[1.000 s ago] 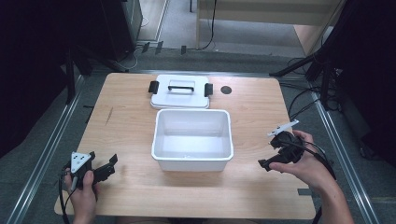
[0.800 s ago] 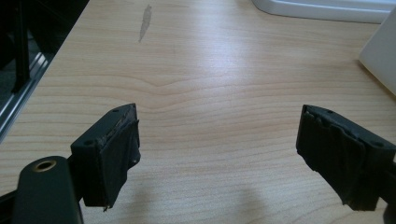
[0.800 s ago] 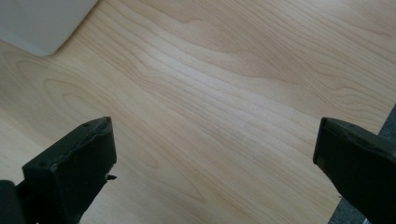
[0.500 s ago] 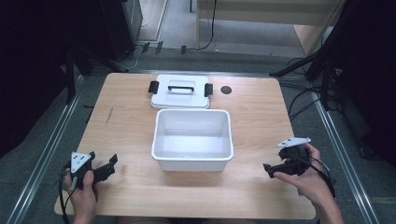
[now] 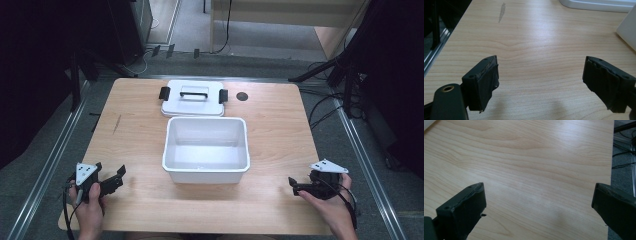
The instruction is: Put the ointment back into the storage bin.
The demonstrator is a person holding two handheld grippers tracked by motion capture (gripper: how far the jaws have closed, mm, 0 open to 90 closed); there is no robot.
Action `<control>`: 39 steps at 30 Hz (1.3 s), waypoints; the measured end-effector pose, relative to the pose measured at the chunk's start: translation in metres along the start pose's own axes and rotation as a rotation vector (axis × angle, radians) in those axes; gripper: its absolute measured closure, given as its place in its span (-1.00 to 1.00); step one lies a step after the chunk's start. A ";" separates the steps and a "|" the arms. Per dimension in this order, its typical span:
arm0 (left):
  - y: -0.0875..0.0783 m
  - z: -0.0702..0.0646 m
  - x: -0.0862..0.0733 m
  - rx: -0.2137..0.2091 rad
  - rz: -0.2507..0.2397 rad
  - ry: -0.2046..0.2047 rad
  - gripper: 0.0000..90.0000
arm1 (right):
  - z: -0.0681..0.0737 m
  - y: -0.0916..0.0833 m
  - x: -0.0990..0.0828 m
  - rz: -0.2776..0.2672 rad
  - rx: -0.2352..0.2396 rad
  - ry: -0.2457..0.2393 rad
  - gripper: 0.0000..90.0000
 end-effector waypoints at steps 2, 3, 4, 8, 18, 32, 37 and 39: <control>0.000 0.000 0.000 0.001 0.000 0.001 -0.69 | -0.005 0.000 -0.004 -0.015 -0.007 0.016 -1.00; 0.000 0.000 0.000 0.001 0.001 0.001 -0.69 | -0.007 0.000 -0.005 -0.023 -0.005 0.026 -1.00; 0.000 0.000 0.000 0.001 0.000 0.001 -0.69 | -0.009 -0.001 -0.007 -0.036 -0.003 0.037 -1.00; 0.000 0.000 0.000 0.001 0.000 0.001 -0.69 | -0.016 -0.003 -0.011 -0.069 -0.005 0.069 -1.00; 0.000 0.000 0.000 0.000 0.000 0.000 -0.69 | -0.031 -0.009 -0.023 -0.117 -0.016 0.126 -1.00; 0.000 0.000 -0.001 -0.004 0.008 -0.001 -0.69 | -0.045 -0.022 -0.036 -0.241 0.001 0.226 -0.95; 0.001 0.000 0.000 -0.002 0.008 -0.002 -0.69 | -0.050 -0.025 -0.036 -0.269 -0.002 0.268 -0.88; 0.001 0.000 -0.001 -0.004 0.011 -0.002 -0.69 | -0.050 -0.025 -0.036 -0.265 0.005 0.280 -0.87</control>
Point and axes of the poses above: each handheld gripper's, and its own axes: y roughly forward along the jaws, x roughly out of its top, z roughly to its left, the point moved 10 cm from there along y, roughly forward along the jaws, and after that the axes turned 7 degrees about y, right-handed, at the moved point
